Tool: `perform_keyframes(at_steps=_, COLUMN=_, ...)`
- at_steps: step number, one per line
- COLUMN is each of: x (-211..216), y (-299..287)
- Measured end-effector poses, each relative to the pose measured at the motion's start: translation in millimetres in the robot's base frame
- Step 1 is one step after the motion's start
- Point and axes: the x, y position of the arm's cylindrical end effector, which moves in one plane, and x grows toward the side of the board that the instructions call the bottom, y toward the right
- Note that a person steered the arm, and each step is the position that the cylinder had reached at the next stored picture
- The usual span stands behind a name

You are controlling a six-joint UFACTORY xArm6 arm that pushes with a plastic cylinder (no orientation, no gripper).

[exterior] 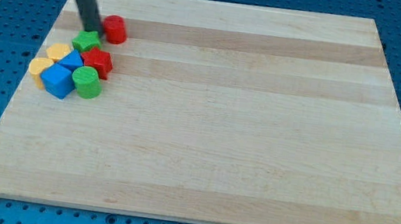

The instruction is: Push the yellow hexagon into the yellow heart

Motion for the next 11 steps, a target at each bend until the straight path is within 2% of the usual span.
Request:
perform_keyframes(at_steps=1, x=0.0, y=28.2)
perform_keyframes(at_steps=4, x=-4.4, y=-75.2)
perform_keyframes(at_steps=5, x=40.0, y=-84.4)
perform_keyframes(at_steps=6, x=61.1, y=-84.9)
perform_keyframes(at_steps=10, x=58.9, y=-68.9)
perform_keyframes(at_steps=11, x=53.7, y=-106.7)
